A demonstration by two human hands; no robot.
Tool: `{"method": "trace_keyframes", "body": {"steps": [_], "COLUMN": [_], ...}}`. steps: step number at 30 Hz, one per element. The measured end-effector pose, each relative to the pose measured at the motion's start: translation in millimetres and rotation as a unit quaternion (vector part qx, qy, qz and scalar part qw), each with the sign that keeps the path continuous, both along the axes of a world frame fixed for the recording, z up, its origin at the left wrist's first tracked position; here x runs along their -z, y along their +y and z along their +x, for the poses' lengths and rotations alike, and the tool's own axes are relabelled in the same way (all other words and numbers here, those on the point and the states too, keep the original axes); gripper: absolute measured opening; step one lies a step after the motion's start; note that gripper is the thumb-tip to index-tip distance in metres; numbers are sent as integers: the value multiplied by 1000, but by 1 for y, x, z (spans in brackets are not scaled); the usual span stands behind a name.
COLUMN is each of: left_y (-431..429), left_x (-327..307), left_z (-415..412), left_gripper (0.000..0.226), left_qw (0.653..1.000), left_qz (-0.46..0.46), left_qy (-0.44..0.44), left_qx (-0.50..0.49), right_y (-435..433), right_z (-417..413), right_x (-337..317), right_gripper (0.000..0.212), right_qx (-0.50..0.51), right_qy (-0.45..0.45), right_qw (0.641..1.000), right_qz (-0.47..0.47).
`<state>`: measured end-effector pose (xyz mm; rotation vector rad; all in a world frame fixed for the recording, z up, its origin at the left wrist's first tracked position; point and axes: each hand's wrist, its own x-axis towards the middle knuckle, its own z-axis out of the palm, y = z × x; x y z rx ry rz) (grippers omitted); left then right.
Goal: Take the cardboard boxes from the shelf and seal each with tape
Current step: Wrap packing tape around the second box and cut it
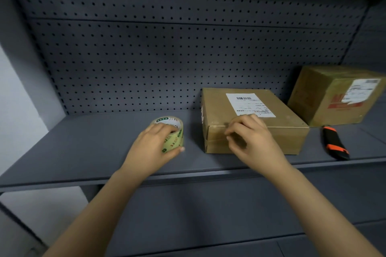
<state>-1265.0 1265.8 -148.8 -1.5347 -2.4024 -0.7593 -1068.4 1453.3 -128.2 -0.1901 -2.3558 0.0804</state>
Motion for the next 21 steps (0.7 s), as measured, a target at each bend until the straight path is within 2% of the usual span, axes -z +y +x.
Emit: {"method": "trace_keyframes", "body": {"steps": [4, 9, 11, 15, 17, 21], "left_y": [-3, -17, -23, -33, -36, -40], "left_x": [1, 1, -2, -9, -11, -15], "left_z": [-4, 0, 3, 12, 16, 22], "left_gripper": [36, 25, 18, 23, 20, 21], "left_qw": [1000, 988, 979, 963, 958, 949], "left_qz": [5, 100, 135, 180, 194, 221], "left_qy": [-14, -115, -148, -188, -200, -207], "left_qx": [2, 27, 41, 65, 72, 87], "right_y": [-16, -39, -49, -71, -79, -88], "right_z": [-6, -17, -22, -30, -34, -40], "right_x": [3, 6, 6, 4, 3, 3], "right_gripper": [13, 8, 13, 38, 43, 26], "right_qx": [-13, -24, -23, -21, -32, -40], "right_qy": [4, -11, -9, -13, -4, 49], "right_qw": [1000, 999, 997, 978, 969, 972], "right_qz": [-4, -29, -68, -209, -245, -225]}}
